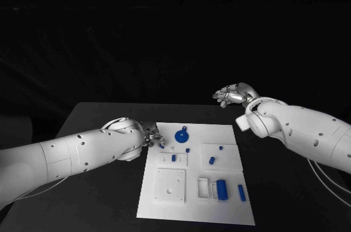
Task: Assemble the parts on the task board
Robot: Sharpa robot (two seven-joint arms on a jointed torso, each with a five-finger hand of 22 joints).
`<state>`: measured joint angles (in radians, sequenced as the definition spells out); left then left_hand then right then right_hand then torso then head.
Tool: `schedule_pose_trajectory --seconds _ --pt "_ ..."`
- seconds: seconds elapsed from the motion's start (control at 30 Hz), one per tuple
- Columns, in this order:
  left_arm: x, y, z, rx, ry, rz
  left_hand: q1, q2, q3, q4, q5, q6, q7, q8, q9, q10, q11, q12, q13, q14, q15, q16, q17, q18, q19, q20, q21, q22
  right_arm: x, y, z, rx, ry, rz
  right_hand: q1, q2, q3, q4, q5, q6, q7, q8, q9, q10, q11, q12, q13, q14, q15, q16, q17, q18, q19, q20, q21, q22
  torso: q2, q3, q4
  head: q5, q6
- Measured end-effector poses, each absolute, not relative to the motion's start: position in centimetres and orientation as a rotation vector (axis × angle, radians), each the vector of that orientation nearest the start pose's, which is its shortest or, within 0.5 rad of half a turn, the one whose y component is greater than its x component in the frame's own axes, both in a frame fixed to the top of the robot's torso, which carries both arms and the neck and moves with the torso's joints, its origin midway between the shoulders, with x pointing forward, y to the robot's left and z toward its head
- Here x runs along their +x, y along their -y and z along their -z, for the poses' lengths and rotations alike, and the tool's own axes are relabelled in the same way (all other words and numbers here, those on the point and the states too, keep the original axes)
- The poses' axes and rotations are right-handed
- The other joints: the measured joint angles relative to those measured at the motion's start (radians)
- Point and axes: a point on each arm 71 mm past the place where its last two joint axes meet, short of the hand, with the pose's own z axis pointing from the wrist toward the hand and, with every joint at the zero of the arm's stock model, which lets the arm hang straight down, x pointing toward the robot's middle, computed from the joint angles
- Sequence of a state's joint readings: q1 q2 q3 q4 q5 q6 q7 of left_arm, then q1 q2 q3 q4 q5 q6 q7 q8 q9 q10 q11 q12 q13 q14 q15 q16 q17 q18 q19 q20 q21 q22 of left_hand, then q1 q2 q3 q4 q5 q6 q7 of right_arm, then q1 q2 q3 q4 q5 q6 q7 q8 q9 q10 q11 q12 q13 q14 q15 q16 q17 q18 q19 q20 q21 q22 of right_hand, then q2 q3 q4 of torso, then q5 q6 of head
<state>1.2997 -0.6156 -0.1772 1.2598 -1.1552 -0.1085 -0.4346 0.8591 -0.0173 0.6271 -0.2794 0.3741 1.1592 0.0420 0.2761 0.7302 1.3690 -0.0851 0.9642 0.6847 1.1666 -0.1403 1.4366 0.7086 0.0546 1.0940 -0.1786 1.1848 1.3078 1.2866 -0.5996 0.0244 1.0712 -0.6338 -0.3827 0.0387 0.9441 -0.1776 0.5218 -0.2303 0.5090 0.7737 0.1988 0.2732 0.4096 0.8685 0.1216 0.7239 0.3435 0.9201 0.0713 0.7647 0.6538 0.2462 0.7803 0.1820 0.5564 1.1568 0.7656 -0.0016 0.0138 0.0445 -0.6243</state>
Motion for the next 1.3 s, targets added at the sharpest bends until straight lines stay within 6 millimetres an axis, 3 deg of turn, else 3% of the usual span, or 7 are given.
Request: schedule_pose_trajectory --seconds 0.17,0.3,0.53,0.8,1.0,1.13,1.3 --pt "52.6 -18.0 22.2 -0.126 -2.077 0.337 -0.007 0.007 0.0 0.0 -0.052 -0.003 -0.01 0.0 -0.002 -0.001 -0.011 0.0 0.0 0.01 -0.006 -0.015 0.002 -0.002 0.04 -0.015 0.029 0.0 58.5 22.4 14.4 0.697 -1.507 -0.931 0.0 0.0 0.0 0.0 -0.001 0.0 0.0 0.0 0.0 0.0 0.0 0.0 0.0 0.0 0.0 0.0 0.0 0.0 -0.001 0.001 -0.003 0.0 0.0 0.0002 -0.0006 0.0 -0.003" --pt "52.2 -17.8 22.4 -0.115 -2.091 0.336 -0.009 0.009 -0.002 0.0 -0.062 -0.002 -0.013 0.0 -0.008 -0.001 -0.014 -0.005 0.0 0.014 -0.011 -0.024 0.002 -0.003 0.047 -0.019 0.03 0.0 58.5 22.5 14.5 0.697 -1.508 -0.93 0.0 0.0 0.0 0.0 0.0 0.0 0.0 0.0 0.0 0.0 0.0 0.004 -0.001 0.0 0.0 0.0 0.0 0.0 -0.004 0.004 -0.003 0.0 0.0 0.0002 -0.0007 0.0 -0.004" --pt "51.7 -18.0 22.7 -0.116 -2.125 0.333 -0.02 0.02 0.014 0.017 -0.13 -0.014 -0.029 0.0 -0.008 -0.005 -0.024 -0.083 -0.034 0.026 -0.022 -0.114 -0.019 -0.009 0.093 -0.032 0.007 -0.03 58.5 22.5 14.7 0.7 -1.509 -0.928 0.0 0.0 0.0 0.0 0.006 0.0 0.0 0.0 -0.001 0.0 0.0 0.004 -0.003 0.0 0.0 0.0 0.0 0.0 -0.004 0.004 -0.003 0.0 0.0 0.0007 -0.0004 -0.001 -0.007" --pt "51.4 -18.0 23.0 -0.122 -2.148 0.334 -0.02 0.02 0.01 0.021 -0.139 -0.011 -0.035 0.0 -0.008 0.007 -0.017 -0.119 -0.051 0.045 -0.024 -0.158 -0.018 -0.011 0.125 -0.04 -0.027 -0.075 58.5 22.6 14.8 0.701 -1.51 -0.926 0.0 0.0 0.0 0.0 0.01 0.0 0.0 0.0 -0.001 0.0 0.0 0.004 -0.004 0.0 0.0 0.0 -0.001 0.0 -0.004 0.004 -0.003 0.0 0.0 0.0007 -0.0002 -0.001 -0.009" --pt "51.0 -17.7 23.2 -0.113 -2.157 0.343 -0.021 0.021 0.005 0.018 -0.041 0.0 -0.031 0.0 -0.008 0.016 -0.015 -0.11 -0.035 0.058 -0.026 -0.146 0.012 -0.035 0.158 -0.065 -0.007 -0.065 58.4 22.6 14.9 0.702 -1.512 -0.925 0.0 0.0 0.0 0.0 0.014 0.0 0.0 0.0 -0.001 0.0 0.0 0.004 -0.005 0.0 0.0 0.0 -0.001 0.0 -0.004 0.004 -0.003 0.001 0.0 0.0003 -0.0003 0.0 -0.011" --pt "50.8 -17.8 23.5 -0.11 -2.162 0.34 -0.028 0.028 -0.001 0.012 0.005 0.002 -0.03 0.0 -0.008 0.018 -0.017 -0.101 -0.023 0.061 -0.025 -0.139 0.028 -0.035 0.158 -0.065 0.01 -0.056 58.4 22.6 14.9 0.703 -1.513 -0.925 0.0 0.0 0.0 0.0 0.016 0.0 0.0 0.0 -0.002 0.0 0.0 0.004 -0.005 0.0 0.0 0.0 -0.001 0.0 -0.004 0.004 -0.003 0.001 0.0 0.0003 -0.0003 0.0 -0.013" --pt "50.6 -17.9 23.6 -0.115 -2.154 0.343 -0.034 0.034 -0.002 0.01 0.026 0.005 -0.03 0.0 -0.008 0.021 -0.017 -0.091 -0.013 0.062 -0.025 -0.135 0.04 -0.036 0.161 -0.064 0.02 -0.05 58.4 22.7 14.9 0.704 -1.513 -0.924 0.0 0.0 0.0 0.0 0.018 0.0 0.0 0.0 -0.002 0.0 0.0 0.005 -0.006 0.0 0.0 0.0 -0.001 0.0 -0.004 0.004 -0.003 0.001 0.0 0.0003 0.0 0.001 -0.014"
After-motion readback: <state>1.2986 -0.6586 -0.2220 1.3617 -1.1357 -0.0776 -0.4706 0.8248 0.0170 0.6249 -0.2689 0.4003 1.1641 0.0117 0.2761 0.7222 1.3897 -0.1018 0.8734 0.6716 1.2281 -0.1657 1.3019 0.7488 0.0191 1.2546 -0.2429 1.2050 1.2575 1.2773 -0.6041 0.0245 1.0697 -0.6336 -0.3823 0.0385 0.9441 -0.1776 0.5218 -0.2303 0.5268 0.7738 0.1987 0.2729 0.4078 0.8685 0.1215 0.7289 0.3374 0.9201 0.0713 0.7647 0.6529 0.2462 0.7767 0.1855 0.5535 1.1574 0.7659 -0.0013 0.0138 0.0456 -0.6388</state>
